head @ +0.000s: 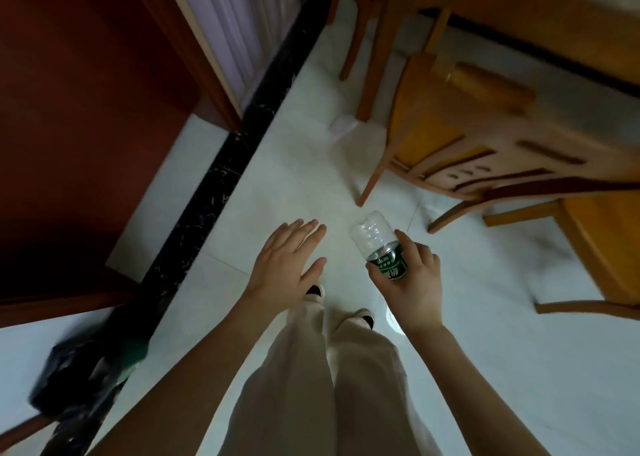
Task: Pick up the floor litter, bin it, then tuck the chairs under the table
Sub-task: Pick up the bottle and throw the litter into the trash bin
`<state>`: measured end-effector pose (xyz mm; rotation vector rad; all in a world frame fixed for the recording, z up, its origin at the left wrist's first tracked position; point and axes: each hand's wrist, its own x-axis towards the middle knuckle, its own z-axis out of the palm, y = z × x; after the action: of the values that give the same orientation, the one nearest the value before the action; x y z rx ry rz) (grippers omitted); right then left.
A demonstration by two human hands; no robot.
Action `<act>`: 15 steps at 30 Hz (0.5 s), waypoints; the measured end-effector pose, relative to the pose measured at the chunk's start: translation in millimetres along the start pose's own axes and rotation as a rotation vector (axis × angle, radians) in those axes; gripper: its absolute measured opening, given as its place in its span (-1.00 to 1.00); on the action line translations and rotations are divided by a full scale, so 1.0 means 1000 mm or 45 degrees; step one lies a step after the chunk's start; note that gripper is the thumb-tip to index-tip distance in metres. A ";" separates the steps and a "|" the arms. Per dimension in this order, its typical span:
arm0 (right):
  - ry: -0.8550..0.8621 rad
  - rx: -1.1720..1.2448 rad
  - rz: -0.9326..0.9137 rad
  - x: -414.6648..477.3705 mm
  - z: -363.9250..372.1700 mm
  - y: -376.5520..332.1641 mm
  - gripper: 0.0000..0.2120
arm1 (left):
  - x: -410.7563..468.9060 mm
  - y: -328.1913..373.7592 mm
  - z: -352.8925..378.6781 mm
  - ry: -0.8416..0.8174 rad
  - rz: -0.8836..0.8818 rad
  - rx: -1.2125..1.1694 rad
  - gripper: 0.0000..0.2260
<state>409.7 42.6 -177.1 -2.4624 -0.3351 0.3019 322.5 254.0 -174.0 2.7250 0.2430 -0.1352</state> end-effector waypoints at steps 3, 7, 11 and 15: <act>0.048 -0.014 -0.129 0.001 -0.044 -0.040 -0.33 | -0.012 0.016 -0.057 0.128 -0.057 -0.017 -0.52; 0.113 -0.017 -0.312 0.002 -0.095 -0.082 -0.33 | -0.030 0.036 -0.114 0.320 -0.097 -0.037 -0.53; 0.120 -0.057 -0.391 0.005 -0.123 -0.106 -0.31 | -0.044 0.052 -0.140 0.430 -0.147 -0.058 -0.53; 0.083 -0.096 -0.491 0.004 -0.120 -0.111 -0.31 | -0.054 0.056 -0.134 0.415 -0.142 -0.033 -0.55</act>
<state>430.7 62.6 -15.8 -2.4086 -0.7907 0.0458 288.3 248.2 -23.3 2.6963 0.4852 0.2821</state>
